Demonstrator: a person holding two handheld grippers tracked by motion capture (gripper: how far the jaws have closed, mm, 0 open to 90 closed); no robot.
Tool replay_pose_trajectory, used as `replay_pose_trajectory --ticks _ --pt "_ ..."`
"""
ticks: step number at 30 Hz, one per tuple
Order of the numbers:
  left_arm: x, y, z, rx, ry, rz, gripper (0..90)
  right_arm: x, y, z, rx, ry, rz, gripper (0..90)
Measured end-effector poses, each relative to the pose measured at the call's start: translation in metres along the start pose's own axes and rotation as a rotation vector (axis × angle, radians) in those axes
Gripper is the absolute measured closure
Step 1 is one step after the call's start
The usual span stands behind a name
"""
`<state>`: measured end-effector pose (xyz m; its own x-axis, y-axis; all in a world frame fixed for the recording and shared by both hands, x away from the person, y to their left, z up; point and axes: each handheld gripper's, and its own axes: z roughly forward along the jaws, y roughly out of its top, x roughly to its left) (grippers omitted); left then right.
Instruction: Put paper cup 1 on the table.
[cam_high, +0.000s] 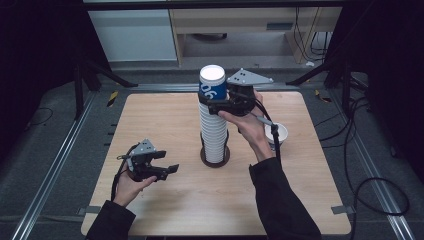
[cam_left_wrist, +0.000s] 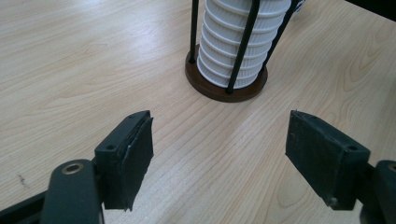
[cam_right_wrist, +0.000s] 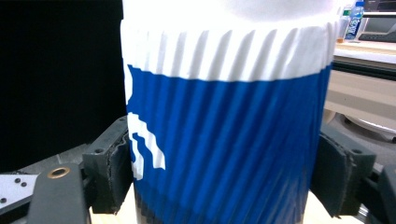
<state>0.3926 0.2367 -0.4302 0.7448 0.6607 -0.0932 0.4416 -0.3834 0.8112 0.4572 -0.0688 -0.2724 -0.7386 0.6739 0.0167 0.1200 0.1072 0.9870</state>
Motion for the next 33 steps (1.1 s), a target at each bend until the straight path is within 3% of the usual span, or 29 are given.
replay_pose_trajectory --ticks 6,24,33 --pt "0.0 0.0 0.0 -0.003 0.0 -0.004 22.9 -0.001 0.007 -0.006 -0.043 0.013 -0.004 20.8" --pt "0.001 0.0 -0.001 -0.001 0.002 -0.004 22.8 0.0 0.043 -0.021 -0.098 0.023 -0.037 22.1" --pt "0.001 0.0 -0.002 -0.001 0.002 -0.005 22.8 0.002 0.061 -0.038 -0.15 0.013 -0.058 22.1"
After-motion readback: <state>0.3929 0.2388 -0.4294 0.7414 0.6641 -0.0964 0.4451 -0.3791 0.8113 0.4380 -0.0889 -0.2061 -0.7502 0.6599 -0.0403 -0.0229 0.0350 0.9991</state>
